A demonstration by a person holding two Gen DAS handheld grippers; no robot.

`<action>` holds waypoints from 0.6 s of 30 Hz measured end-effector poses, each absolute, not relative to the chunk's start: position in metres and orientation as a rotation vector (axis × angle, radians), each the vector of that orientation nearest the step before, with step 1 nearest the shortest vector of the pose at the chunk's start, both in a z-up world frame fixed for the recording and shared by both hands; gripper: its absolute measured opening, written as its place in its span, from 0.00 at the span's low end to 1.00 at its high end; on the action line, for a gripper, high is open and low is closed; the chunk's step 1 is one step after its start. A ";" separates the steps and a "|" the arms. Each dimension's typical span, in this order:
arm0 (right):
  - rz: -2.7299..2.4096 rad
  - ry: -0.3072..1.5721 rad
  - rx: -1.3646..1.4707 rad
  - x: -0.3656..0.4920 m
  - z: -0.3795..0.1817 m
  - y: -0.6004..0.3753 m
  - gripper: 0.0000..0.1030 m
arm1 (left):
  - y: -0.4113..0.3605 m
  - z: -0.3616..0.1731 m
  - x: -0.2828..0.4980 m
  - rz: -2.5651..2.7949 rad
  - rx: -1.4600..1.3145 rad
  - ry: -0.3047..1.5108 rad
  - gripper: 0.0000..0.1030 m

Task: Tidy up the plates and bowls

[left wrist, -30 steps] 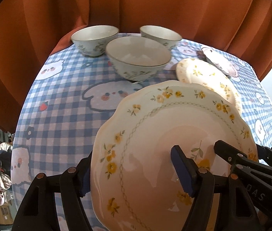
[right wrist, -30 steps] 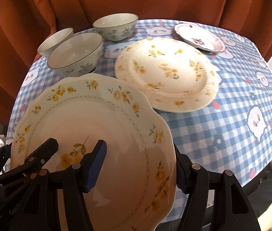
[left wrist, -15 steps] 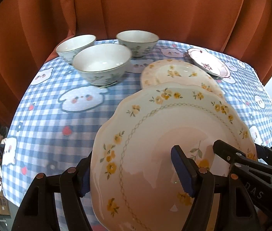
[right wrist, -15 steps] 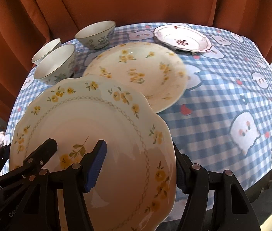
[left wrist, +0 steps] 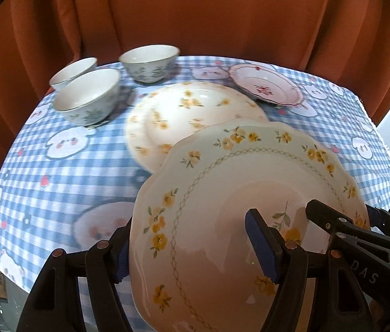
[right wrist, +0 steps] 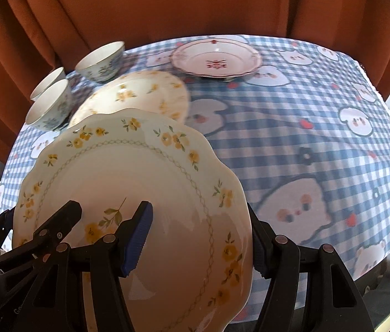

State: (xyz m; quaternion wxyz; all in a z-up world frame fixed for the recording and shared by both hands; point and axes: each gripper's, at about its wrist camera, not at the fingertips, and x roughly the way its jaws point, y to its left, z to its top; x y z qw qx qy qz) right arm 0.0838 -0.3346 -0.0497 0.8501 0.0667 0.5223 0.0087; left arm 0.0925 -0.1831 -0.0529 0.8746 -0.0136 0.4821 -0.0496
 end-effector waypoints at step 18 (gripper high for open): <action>-0.084 1.161 0.187 0.079 -0.081 -0.438 0.66 | -0.275 -0.087 0.112 -0.191 0.017 1.106 0.70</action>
